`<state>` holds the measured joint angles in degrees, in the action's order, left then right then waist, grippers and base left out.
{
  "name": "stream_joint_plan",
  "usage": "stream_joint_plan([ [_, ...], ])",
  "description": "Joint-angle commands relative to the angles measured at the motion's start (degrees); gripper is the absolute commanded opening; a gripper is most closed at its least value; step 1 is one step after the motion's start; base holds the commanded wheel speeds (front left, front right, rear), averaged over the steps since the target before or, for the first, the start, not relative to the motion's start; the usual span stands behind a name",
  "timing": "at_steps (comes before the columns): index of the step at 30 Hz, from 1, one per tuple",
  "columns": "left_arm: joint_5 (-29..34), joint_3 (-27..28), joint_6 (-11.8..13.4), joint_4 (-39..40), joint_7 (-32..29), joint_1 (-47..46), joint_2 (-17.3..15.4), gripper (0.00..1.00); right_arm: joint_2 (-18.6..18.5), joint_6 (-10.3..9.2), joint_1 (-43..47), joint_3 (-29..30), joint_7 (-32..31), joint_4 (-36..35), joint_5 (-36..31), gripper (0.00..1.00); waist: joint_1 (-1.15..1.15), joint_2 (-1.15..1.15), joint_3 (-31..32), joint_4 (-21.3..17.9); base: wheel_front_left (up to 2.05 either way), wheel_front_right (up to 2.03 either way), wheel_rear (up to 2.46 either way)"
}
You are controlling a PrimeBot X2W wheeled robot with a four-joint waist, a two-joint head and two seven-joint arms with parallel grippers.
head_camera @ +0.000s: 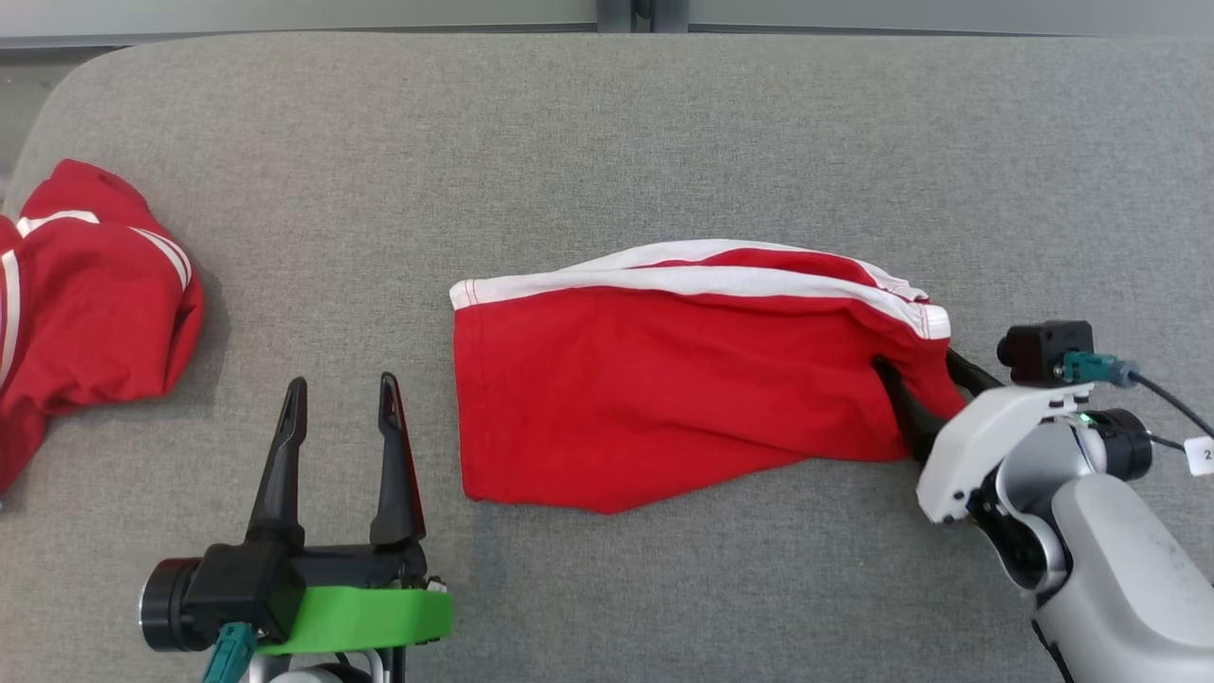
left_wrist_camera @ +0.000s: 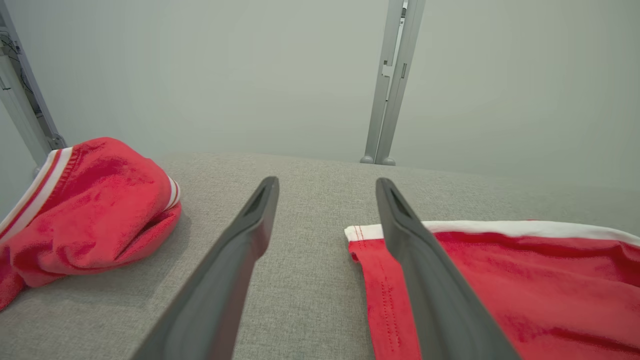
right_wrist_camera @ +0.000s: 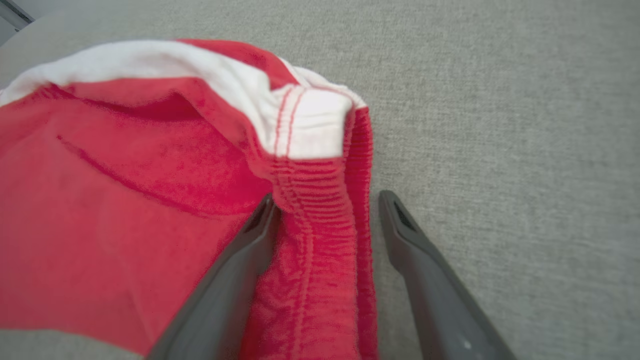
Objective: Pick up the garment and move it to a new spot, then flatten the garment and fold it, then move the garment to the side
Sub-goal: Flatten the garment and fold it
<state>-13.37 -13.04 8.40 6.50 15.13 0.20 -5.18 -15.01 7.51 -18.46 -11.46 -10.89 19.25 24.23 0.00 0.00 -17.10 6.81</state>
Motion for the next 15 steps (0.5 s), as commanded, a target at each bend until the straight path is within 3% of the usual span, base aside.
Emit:
stream_joint_plan([
  [1,-0.02,0.51,-0.86,-0.71,0.01,0.75,0.43,1.0,1.16,-0.03,-1.01,-0.3,-1.14,1.32,2.96,1.0,0.0,0.0,-0.08,-0.03,0.0,0.0,0.0],
  [2,0.0,0.77,-1.35,-0.96,0.02,0.81,0.7,1.0,1.53,-0.02,-1.69,0.03,-1.68,2.21,4.8,1.0,0.0,0.0,-0.09,-0.05,0.0,0.0,0.0],
  [3,0.14,1.04,-1.73,-1.05,0.02,0.73,0.91,1.0,1.74,-0.02,-2.3,0.25,-1.84,2.73,6.43,0.44,0.0,0.0,-0.09,-0.06,0.0,0.0,0.0],
  [4,0.26,1.37,-2.05,-1.12,0.01,0.71,1.18,1.0,2.63,-0.02,-2.8,1.3,-2.25,3.69,9.29,0.0,0.0,0.0,-0.04,-0.11,0.0,0.0,0.0],
  [8,-0.69,2.06,-3.45,-1.96,0.01,2.1,1.8,1.0,2.47,-0.01,-2.63,2.99,-5.13,3.7,18.61,0.0,0.0,0.0,0.85,-0.93,0.0,0.0,0.0],
  [15,-0.98,3.98,-4.25,-2.57,0.02,5.1,2.17,1.0,-5.77,-0.02,2.45,11.55,-13.08,0.09,33.96,0.0,0.0,0.0,3.86,-3.56,0.0,0.0,0.0],
])
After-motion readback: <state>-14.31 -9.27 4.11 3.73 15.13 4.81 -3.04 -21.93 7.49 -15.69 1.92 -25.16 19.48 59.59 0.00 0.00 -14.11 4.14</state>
